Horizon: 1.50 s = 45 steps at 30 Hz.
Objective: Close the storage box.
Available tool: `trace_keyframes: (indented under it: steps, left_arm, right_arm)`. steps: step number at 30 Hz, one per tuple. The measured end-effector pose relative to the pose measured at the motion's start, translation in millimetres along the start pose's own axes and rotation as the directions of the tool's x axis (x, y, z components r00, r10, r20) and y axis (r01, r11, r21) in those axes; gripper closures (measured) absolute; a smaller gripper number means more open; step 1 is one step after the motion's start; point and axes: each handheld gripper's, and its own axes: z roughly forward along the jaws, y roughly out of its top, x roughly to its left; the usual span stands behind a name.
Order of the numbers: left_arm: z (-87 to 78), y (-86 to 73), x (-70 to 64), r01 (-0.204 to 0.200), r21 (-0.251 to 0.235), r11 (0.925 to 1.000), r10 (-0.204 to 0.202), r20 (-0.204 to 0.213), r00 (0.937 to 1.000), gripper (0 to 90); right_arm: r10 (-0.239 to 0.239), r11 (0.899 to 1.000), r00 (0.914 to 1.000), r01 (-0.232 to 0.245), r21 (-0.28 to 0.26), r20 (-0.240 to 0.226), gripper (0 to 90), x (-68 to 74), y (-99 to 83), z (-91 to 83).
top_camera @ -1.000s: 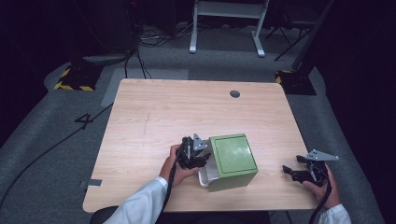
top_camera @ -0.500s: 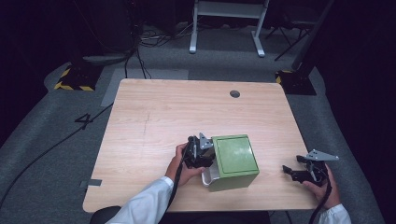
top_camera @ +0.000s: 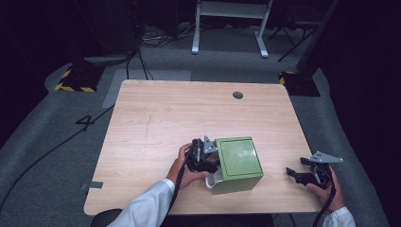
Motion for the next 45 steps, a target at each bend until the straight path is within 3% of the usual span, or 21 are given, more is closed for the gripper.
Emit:
trace_keyframes:
  steps: [1,4,19,25,27,38,45]
  left_arm:
    - [-0.3,-0.2,0.0,-0.005,-0.001,1.0,0.005,0.003,1.0,23.5]
    - [-2.3,-0.1,0.9,-0.014,-0.012,0.9998,0.014,0.003,0.9999,21.5]
    - [-16.9,-2.0,12.5,-0.017,-0.036,0.9992,0.018,0.029,0.9994,20.8]
    - [-24.3,-1.7,15.0,-0.063,-0.049,0.9968,0.064,0.035,0.9973,20.4]
    - [-27.7,-3.0,17.3,-0.089,-0.044,0.9951,0.091,0.049,0.9947,15.4]
    - [-42.0,-9.4,29.2,-0.123,-0.023,0.9921,0.124,0.028,0.9919,16.1]
    - [-51.4,-15.5,36.9,-0.162,0.0,0.9868,0.162,-0.004,0.9868,16.2]
  right_arm:
    - [0.0,1.0,1.0,0.0,0.0,0.0,15.6,0.1,0.0,0.0]
    - [0.0,1.0,1.0,0.0,0.0,0.0,15.6,0.0,0.0,0.0]
    - [0.0,1.0,1.0,0.0,0.0,0.0,15.6,0.0,0.0,0.0]
    - [0.0,1.0,1.0,0.0,0.0,0.0,15.6,0.0,0.0,0.0]
    - [0.0,1.0,1.0,0.0,0.0,0.0,15.6,0.1,0.0,0.0]
    - [0.001,1.0,1.0,-0.001,0.0,-0.001,15.6,0.1,0.0,0.0]
    - [0.0,1.0,1.0,0.0,0.0,0.0,15.6,0.0,0.0,0.0]
